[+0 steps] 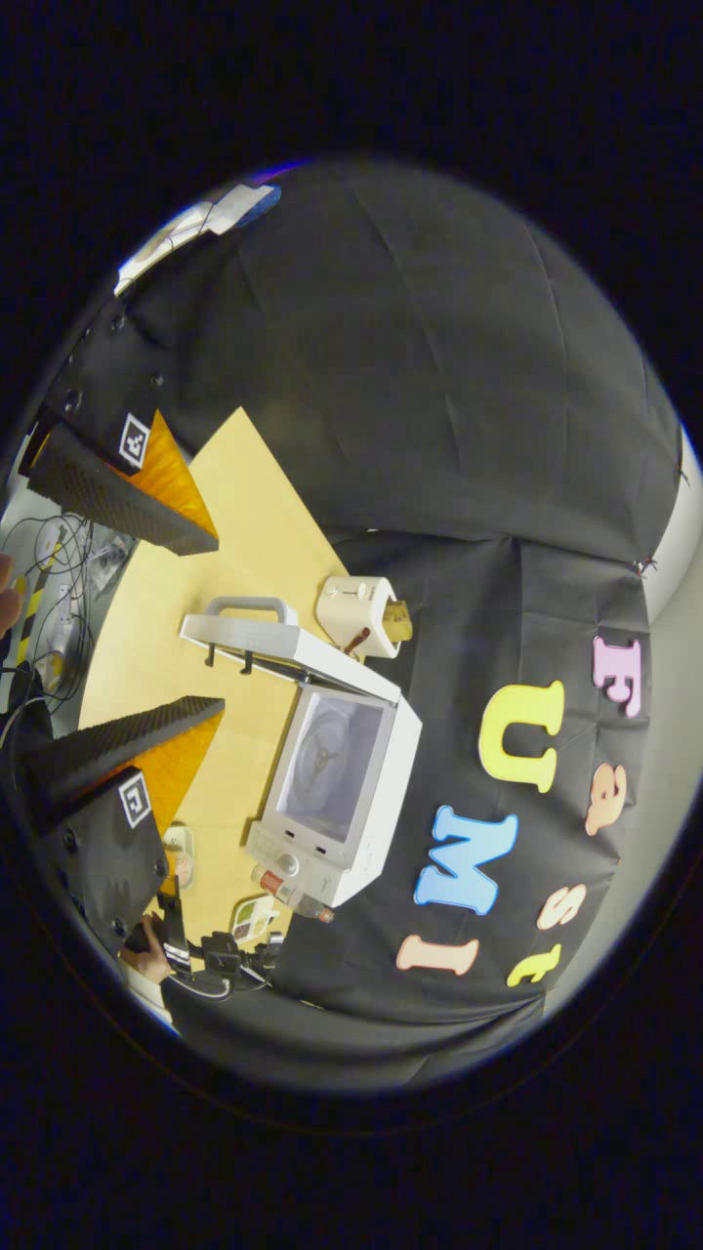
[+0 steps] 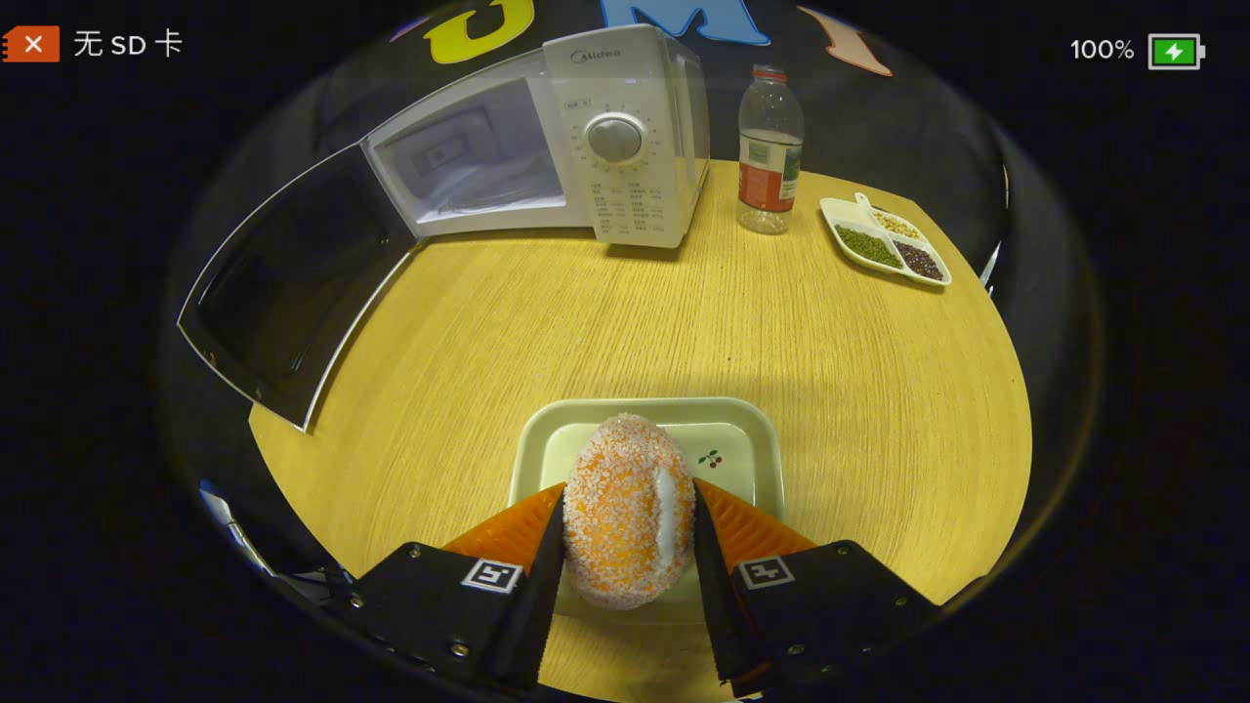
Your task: Open the microwave oven with the left hand, put the food in, and close the microwave oven.
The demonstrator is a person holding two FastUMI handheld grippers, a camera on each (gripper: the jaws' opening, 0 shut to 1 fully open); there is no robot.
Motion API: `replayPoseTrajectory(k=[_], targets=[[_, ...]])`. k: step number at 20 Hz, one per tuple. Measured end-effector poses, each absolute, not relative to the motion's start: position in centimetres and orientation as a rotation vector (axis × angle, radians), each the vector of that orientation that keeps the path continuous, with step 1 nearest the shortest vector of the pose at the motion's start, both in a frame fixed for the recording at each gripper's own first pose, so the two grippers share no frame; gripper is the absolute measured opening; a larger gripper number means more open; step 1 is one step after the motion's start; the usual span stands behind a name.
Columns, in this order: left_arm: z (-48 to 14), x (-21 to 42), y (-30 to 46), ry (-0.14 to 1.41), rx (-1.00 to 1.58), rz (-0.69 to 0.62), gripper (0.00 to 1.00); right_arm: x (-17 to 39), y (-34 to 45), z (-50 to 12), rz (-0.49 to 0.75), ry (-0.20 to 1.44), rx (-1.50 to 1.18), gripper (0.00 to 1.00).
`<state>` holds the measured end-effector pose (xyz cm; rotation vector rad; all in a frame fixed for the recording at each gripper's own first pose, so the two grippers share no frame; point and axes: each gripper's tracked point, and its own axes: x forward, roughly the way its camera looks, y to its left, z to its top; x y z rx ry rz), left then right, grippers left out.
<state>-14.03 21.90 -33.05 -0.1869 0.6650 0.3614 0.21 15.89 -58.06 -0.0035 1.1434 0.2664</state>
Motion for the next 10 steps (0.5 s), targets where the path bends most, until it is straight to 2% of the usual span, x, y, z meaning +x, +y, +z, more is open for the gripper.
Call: replayPoseTrajectory(k=[1,3,4,6,7,10], targets=[[-32.6,-15.3,22.2,0.652,-0.189,0.362,0.93,0.3,16.5,-57.1,0.263,1.129,-0.001,0.65],[-31.4,-17.5,23.2,0.621,-0.186,0.359,0.93,0.3,17.8,-55.1,0.26,1.097,-0.01,0.65],[-31.1,-18.5,23.6,0.609,-0.178,0.355,1.0,0.3,18.8,-54.1,0.259,1.077,-0.009,0.65],[-30.5,-19.7,24.2,0.585,-0.167,0.326,0.96,0.6,21.2,-51.9,0.272,1.032,0.007,0.63],[-30.0,-20.2,24.3,0.567,-0.147,0.307,0.95,1.1,22.4,-51.0,0.281,1.011,0.006,0.65],[-29.2,-20.3,25.1,0.557,-0.097,0.28,0.92,2.3,26.4,-48.7,0.313,0.966,0.021,0.65]])
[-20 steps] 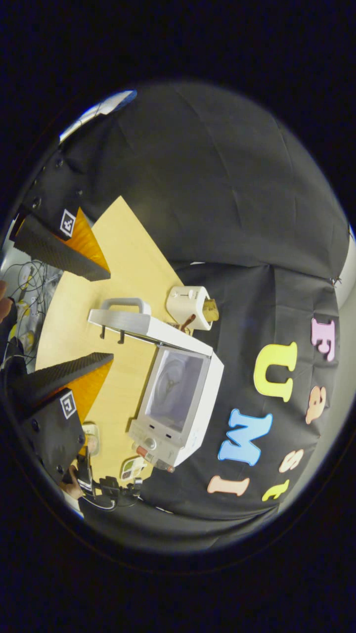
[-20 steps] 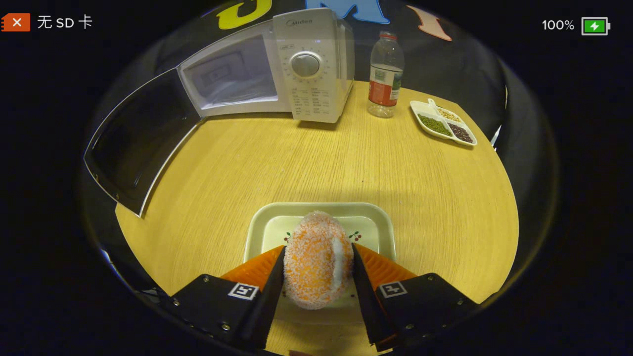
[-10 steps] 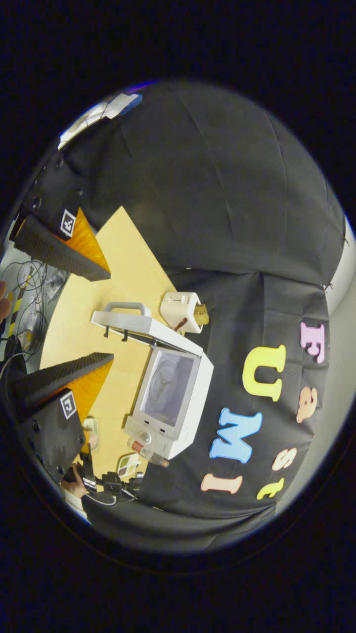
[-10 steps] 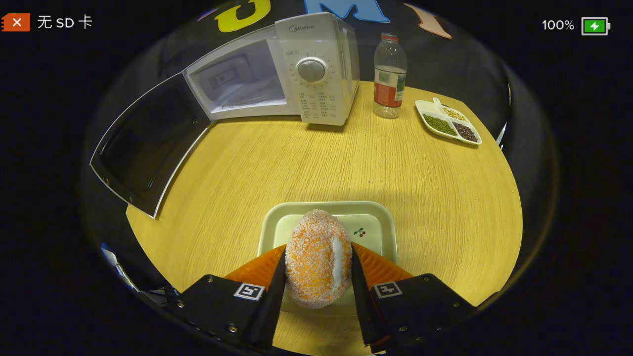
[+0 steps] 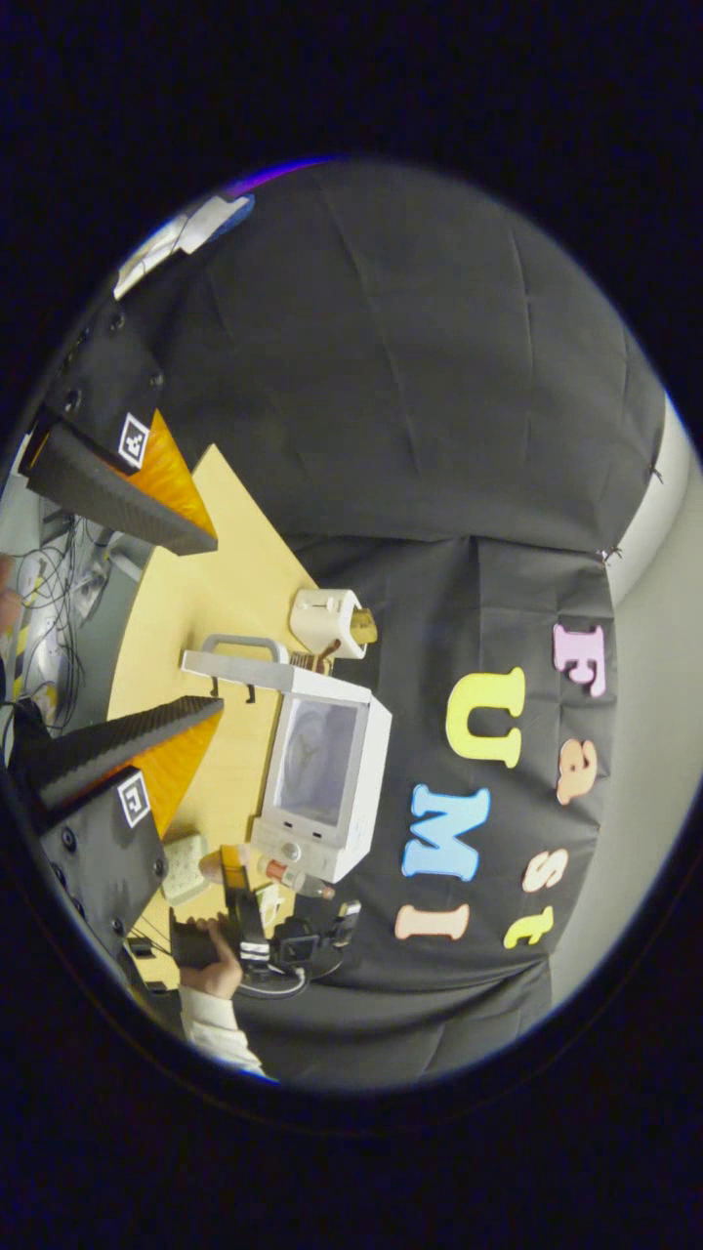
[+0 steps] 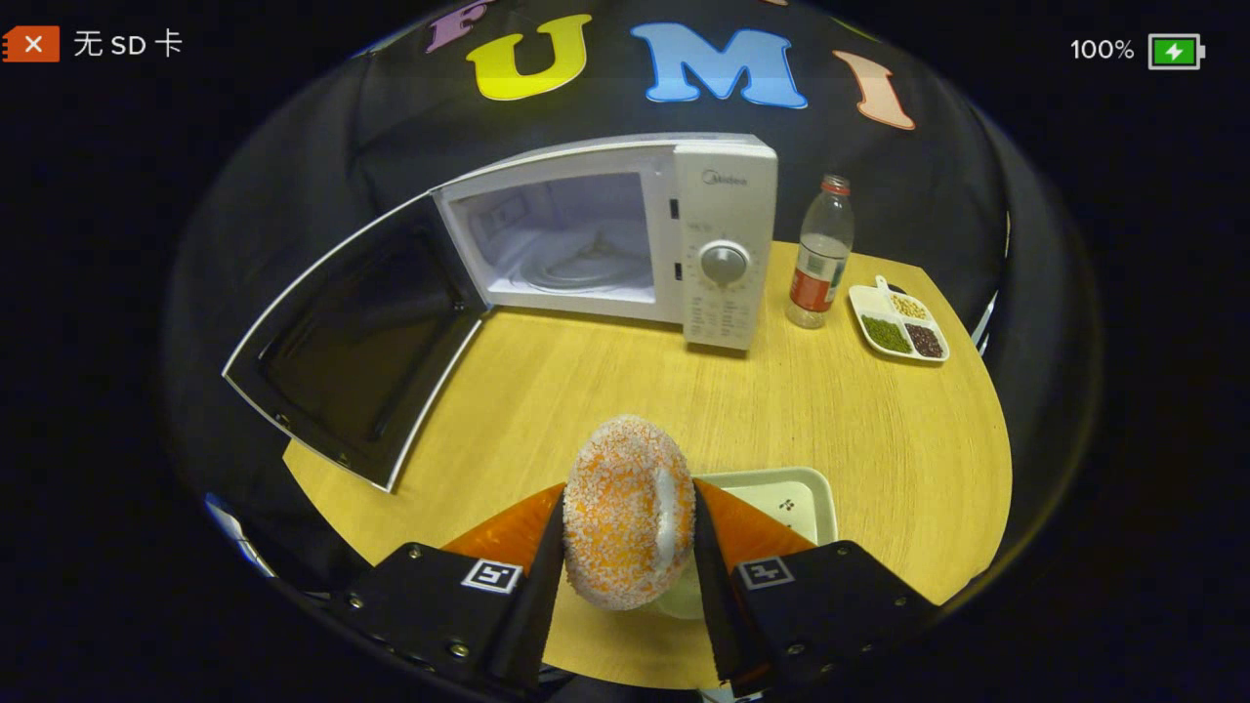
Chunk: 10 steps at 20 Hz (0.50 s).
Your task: Open the microwave oven with the left hand, put the food in, and close the microwave oven.
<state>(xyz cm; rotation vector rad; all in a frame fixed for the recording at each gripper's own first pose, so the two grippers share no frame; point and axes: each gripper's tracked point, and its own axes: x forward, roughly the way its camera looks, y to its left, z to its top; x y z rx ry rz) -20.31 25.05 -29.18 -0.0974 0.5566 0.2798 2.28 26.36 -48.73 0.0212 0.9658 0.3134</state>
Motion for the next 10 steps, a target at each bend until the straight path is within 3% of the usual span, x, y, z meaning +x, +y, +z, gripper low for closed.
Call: replayPoseTrajectory(k=[6,10], targets=[[-28.4,-18.8,24.7,0.544,-0.137,0.266,0.96,8.4,34.0,-48.7,0.324,0.905,0.16,0.65],[-29.6,-17.2,25.6,0.61,-0.12,0.309,0.94,13.1,37.8,-50.4,0.298,0.892,0.307,0.65]])
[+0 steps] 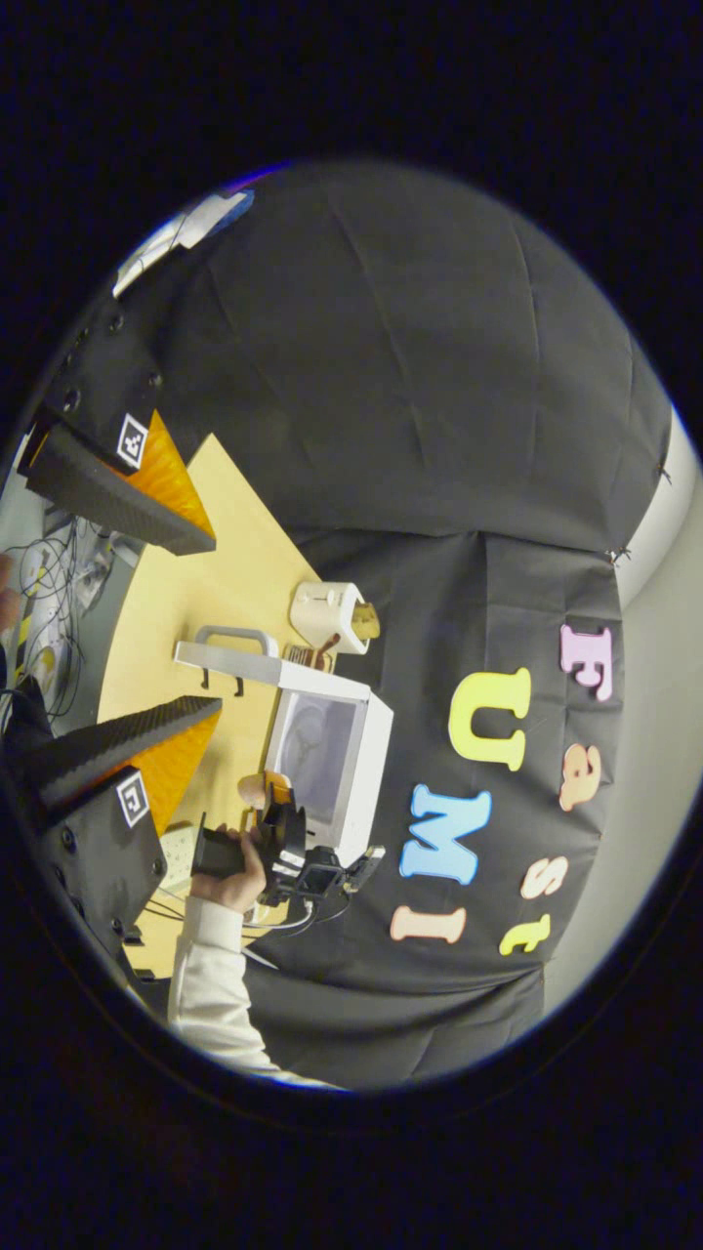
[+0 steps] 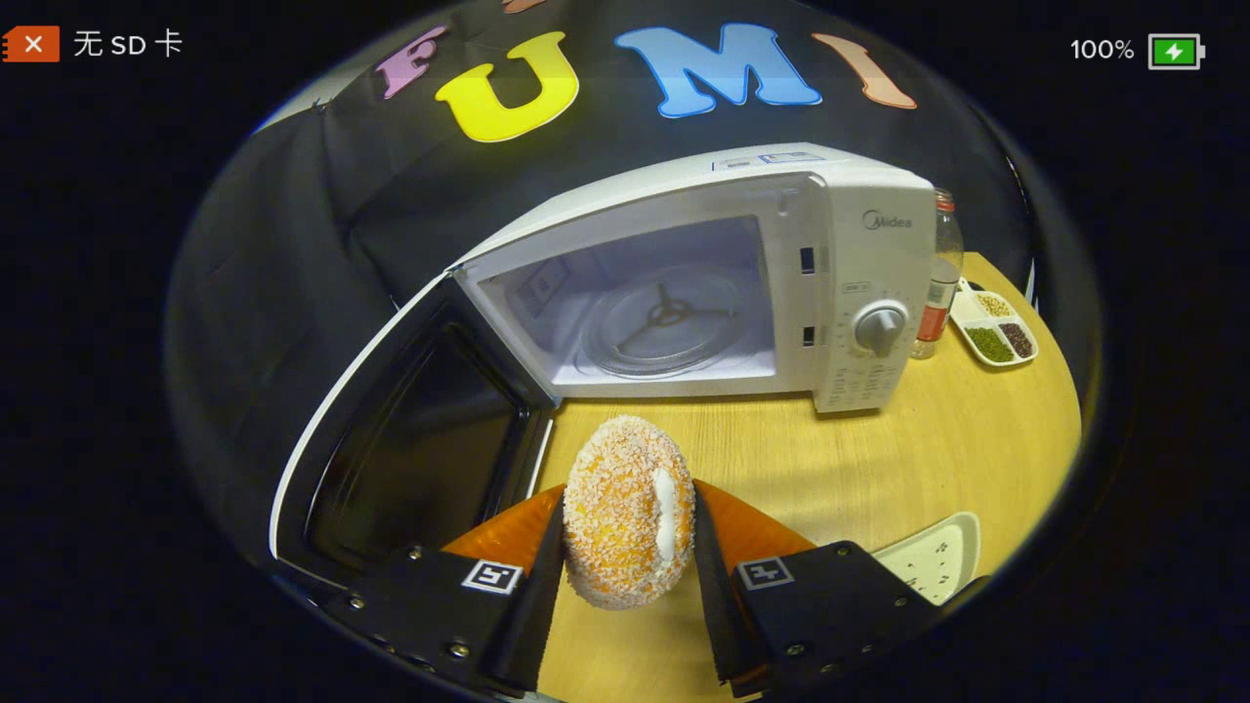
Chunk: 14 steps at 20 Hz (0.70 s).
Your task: Open the microwave oven with the left hand, put the food in, and close the microwave oven.
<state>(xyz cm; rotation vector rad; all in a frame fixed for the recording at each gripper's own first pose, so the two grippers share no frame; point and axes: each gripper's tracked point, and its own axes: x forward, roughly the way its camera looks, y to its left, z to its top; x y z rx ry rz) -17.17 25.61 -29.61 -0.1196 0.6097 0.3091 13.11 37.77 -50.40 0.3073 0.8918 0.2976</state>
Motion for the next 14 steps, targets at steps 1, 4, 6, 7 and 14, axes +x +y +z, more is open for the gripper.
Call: replayPoseTrajectory(k=[1,4,6,7,14], targets=[[-29.7,-16.5,25.8,0.624,-0.112,0.326,0.95,14.3,38.5,-50.7,0.299,0.883,0.345,0.65],[-30.0,-15.5,26.8,0.656,-0.087,0.386,0.96,17.4,40.4,-52.1,0.294,0.862,0.42,0.65],[-30.3,-15.6,26.9,0.686,-0.087,0.41,0.92,19.6,40.9,-52.9,0.269,0.826,0.453,0.65],[-30.6,-15.7,27.2,0.706,-0.08,0.427,0.96,20.7,41.4,-53.0,0.259,0.803,0.482,0.65],[-32.3,-16.2,27.2,0.806,-0.1,0.501,0.93,27.4,42.0,-55.1,0.169,0.635,0.575,0.65]])
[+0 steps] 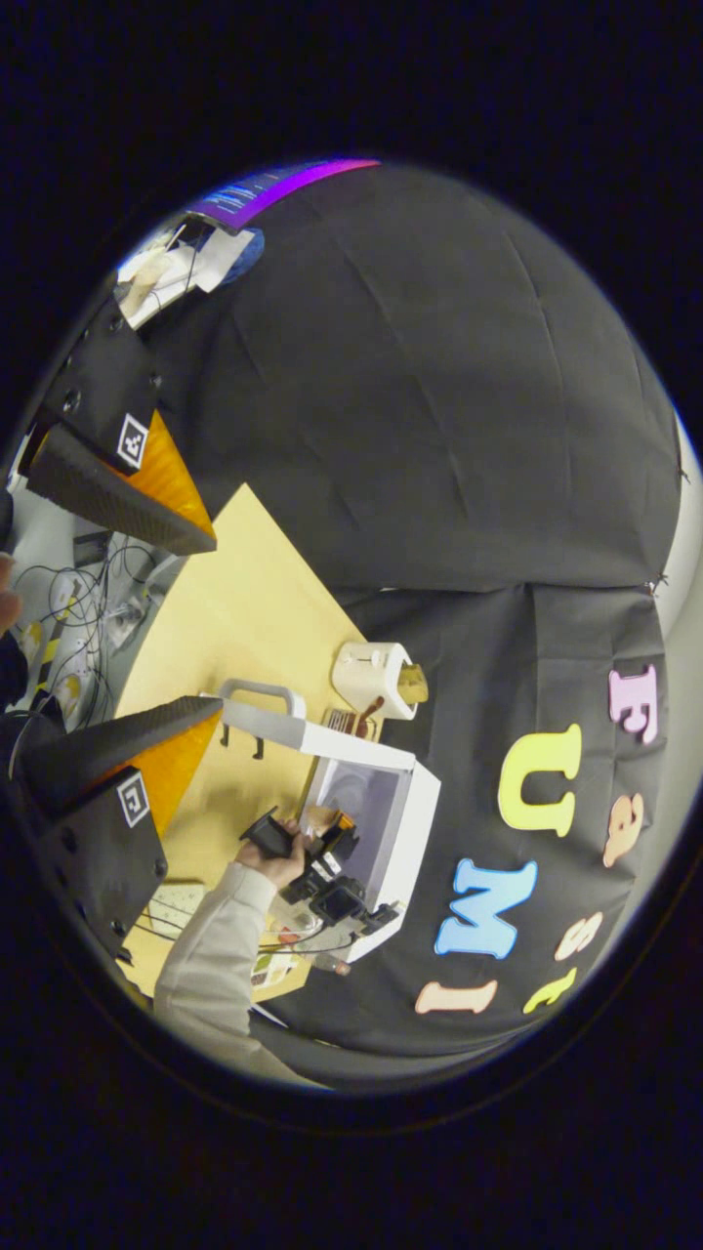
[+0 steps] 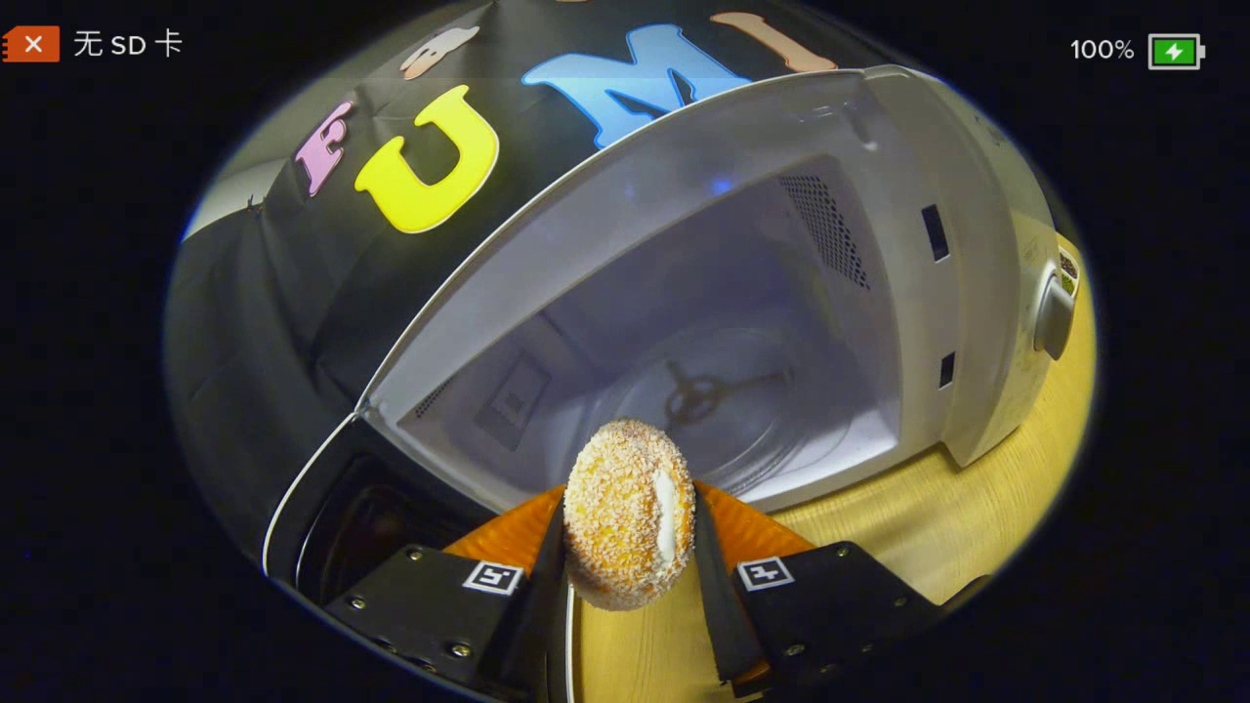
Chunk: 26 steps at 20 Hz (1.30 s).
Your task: Open the microwave oven with the left hand, put the food in, and close the microwave oven.
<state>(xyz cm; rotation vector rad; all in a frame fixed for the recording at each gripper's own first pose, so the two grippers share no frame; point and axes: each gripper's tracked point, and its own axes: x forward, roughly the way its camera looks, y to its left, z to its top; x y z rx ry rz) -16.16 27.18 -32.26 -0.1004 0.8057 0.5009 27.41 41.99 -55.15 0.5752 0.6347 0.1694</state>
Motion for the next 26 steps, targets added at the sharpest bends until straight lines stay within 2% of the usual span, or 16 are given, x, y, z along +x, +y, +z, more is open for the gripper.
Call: replayPoseTrajectory(k=[2,4,6,8,9,10,15,18,19,20,22,24,25,26], targets=[[-32.5,-15.9,27.0,0.827,-0.086,0.508,0.93,28.9,41.2,-56.0,0.106,0.609,0.553,0.65],[-32.9,-16.0,26.7,0.843,-0.084,0.519,1.0,29.7,40.7,-56.2,0.071,0.579,0.544,0.64],[-33.0,-16.2,26.6,0.855,-0.088,0.531,0.93,30.9,40.6,-56.2,0.038,0.541,0.554,0.65],[-33.2,-16.9,26.7,0.873,-0.089,0.541,0.96,32.0,40.5,-56.2,-0.003,0.508,0.571,0.64],[-33.3,-16.9,26.7,0.879,-0.089,0.545,0.96,32.5,40.5,-56.2,-0.014,0.487,0.583,0.71],[-33.4,-17.2,26.6,0.889,-0.087,0.55,0.93,33.0,40.3,-56.8,-0.043,0.481,0.58,0.71],[-33.3,-18.4,27.0,0.914,-0.084,0.582,0.93,33.8,39.6,-58.4,-0.112,0.46,0.559,0.71],[-34.0,-18.5,26.6,0.924,-0.111,0.589,0.93,34.4,39.9,-58.8,-0.115,0.44,0.559,0.71],[-34.3,-18.4,26.7,0.929,-0.111,0.588,0.96,34.1,40.2,-58.9,-0.1,0.452,0.556,0.74],[-34.5,-18.4,26.5,0.931,-0.109,0.586,0.93,34.4,40.4,-58.9,-0.099,0.456,0.553,0.74],[-34.4,-18.2,26.5,0.923,-0.108,0.575,0.97,34.1,40.2,-58.9,-0.093,0.469,0.543,0.76],[-34.6,-18.0,26.5,0.921,-0.109,0.565,0.94,33.4,40.5,-58.5,-0.064,0.482,0.538,0.78],[-34.5,-17.8,26.5,0.915,-0.112,0.558,0.96,33.3,40.7,-58.1,-0.049,0.483,0.544,0.84],[-34.4,-17.3,26.4,0.906,-0.111,0.551,0.93,33.2,40.7,-58.1,-0.049,0.491,0.541,0.91]])
